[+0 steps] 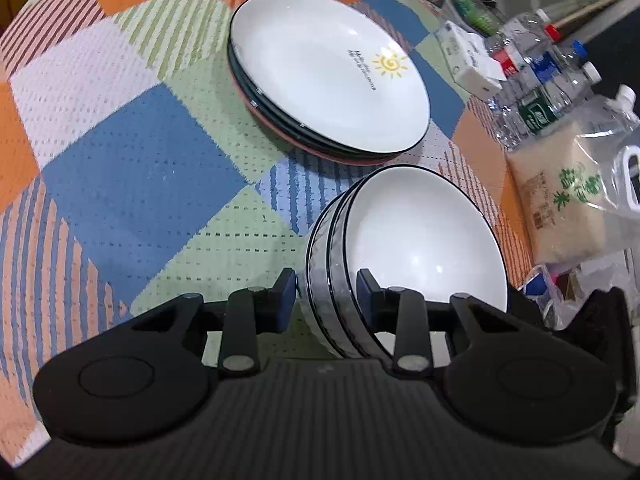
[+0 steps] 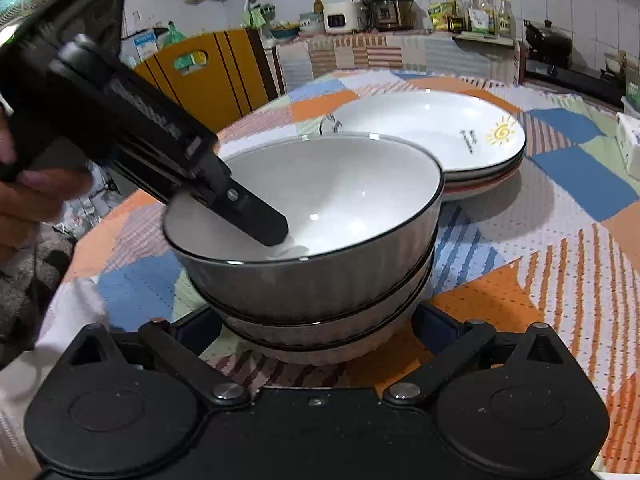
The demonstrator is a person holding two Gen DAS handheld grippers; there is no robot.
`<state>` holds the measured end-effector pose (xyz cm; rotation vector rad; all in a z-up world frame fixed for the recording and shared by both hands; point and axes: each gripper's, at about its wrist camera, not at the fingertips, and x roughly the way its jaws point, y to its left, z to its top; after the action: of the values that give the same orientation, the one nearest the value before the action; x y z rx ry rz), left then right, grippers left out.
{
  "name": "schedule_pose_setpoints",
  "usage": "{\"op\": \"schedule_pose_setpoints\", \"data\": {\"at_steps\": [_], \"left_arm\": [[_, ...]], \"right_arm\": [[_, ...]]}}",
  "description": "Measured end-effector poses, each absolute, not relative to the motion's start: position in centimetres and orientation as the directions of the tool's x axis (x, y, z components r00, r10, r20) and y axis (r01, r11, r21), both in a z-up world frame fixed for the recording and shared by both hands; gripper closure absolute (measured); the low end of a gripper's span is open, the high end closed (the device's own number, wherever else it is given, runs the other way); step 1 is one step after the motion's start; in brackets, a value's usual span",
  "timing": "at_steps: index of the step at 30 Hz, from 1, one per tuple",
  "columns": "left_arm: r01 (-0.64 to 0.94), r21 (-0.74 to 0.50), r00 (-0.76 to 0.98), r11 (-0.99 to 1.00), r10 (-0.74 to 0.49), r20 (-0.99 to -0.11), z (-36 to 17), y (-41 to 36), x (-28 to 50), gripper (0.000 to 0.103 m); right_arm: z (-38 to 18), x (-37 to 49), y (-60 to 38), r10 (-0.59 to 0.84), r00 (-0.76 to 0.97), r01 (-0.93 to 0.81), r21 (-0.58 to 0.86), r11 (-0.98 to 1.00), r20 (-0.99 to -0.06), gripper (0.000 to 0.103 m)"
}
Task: Organize plates and bowls
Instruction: 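Grasp the rim of the three stacked bowls with the left gripper, then carry the bowl stack with the left gripper and lower it onto the sun plate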
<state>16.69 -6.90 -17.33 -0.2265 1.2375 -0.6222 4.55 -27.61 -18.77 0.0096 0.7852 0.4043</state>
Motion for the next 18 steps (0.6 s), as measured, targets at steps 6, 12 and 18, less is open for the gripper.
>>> {"op": "schedule_pose_setpoints", "data": {"at_steps": [6, 12, 18], "left_arm": [[0.323, -0.479, 0.185, 0.817, -0.550, -0.814, -17.8, -7.2, 16.3, 0.071], [0.373, -0.451, 0.176, 0.811, -0.539, -0.824, -17.3, -7.5, 15.6, 0.071], [0.399, -0.448, 0.170, 0.800, -0.544, -0.822, -15.6, -7.4, 14.7, 0.071]], "right_arm": [[-19.9, 4.8, -27.0, 0.352, 0.658, -0.349, 0.145, 0.926, -0.665, 0.002], [-20.2, 3.8, -26.5, 0.328, 0.696, -0.331, 0.119, 0.936, -0.639, 0.002], [-19.3, 2.0, -26.1, 0.307, 0.722, -0.313, 0.102, 0.944, -0.620, 0.002]]}}
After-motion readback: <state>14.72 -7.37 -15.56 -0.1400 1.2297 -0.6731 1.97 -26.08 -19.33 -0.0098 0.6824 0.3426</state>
